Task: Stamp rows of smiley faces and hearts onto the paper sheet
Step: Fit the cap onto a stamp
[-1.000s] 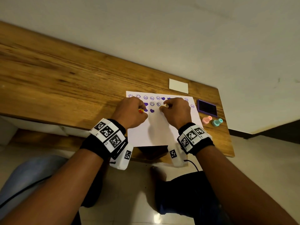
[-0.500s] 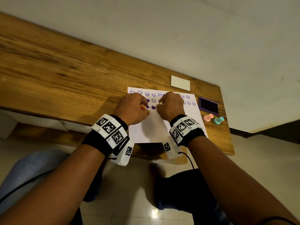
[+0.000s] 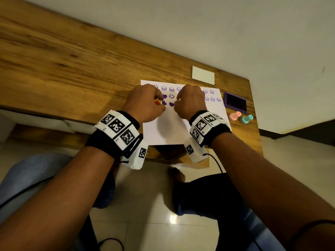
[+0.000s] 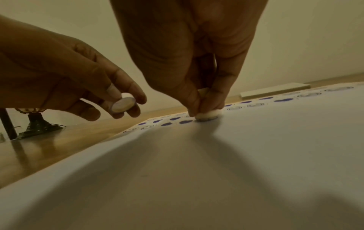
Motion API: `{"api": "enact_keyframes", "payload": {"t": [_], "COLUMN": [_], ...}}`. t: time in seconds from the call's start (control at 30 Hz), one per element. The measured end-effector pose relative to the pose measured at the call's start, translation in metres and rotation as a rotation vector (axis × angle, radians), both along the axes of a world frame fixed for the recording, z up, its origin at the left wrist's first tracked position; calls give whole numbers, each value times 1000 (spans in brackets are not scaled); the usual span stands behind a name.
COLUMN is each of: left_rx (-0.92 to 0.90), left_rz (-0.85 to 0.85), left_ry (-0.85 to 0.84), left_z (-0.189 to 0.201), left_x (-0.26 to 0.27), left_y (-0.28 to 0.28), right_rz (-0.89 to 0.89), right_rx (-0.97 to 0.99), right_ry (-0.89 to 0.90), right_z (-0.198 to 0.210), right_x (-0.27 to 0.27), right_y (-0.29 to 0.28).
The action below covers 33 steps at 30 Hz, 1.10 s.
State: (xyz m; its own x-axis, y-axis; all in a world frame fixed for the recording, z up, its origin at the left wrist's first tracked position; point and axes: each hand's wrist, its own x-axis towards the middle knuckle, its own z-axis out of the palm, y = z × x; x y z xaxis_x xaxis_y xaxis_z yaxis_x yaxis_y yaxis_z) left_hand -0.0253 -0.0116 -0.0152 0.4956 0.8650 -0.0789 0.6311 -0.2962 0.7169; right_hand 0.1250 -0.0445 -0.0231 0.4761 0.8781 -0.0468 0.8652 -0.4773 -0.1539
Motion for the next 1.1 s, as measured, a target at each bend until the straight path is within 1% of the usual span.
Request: {"api": "enact_keyframes", "payload": {"t": [0.23, 0.37, 0.43, 0.5, 0.57, 0.6, 0.63, 0.7, 0.87, 0.97, 1.1], "left_rx": [3, 12, 12, 6, -1, -6, -12, -23, -42, -176, -363], "left_rz": [-43, -36, -26, -25, -20, -21, -23, -28, -72, -56, -6], "left_ry": [6, 10, 9, -2, -33, -44, -50, -62, -119, -227, -364], "left_z": [4, 7, 7, 6, 5, 5, 4, 1, -6, -12, -21], "left_x": [0, -4, -6, -6, -3, -1, 1, 6, 18, 26, 35], "left_y": [-11, -8, -6, -5, -4, -4, -4, -5, -19, -27, -32], "right_rz": [28, 20, -34, -145, -257, -293, -319, -348, -410, -409, -377], "right_rx": [-28, -24, 49, 274, 547, 616, 638, 621, 611, 622, 647], "right_ry": [2, 78, 174, 302, 497, 602, 698, 834, 995, 1085, 1110], "right_z": [8, 8, 8, 13, 22, 25, 26, 22, 1, -3, -2], "right_x": [-5, -3, 5, 17, 27, 29, 29, 27, 16, 10, 12], "right_y": [-2, 2, 0, -11, -31, -42, -54, -75, -102, -101, -96]}}
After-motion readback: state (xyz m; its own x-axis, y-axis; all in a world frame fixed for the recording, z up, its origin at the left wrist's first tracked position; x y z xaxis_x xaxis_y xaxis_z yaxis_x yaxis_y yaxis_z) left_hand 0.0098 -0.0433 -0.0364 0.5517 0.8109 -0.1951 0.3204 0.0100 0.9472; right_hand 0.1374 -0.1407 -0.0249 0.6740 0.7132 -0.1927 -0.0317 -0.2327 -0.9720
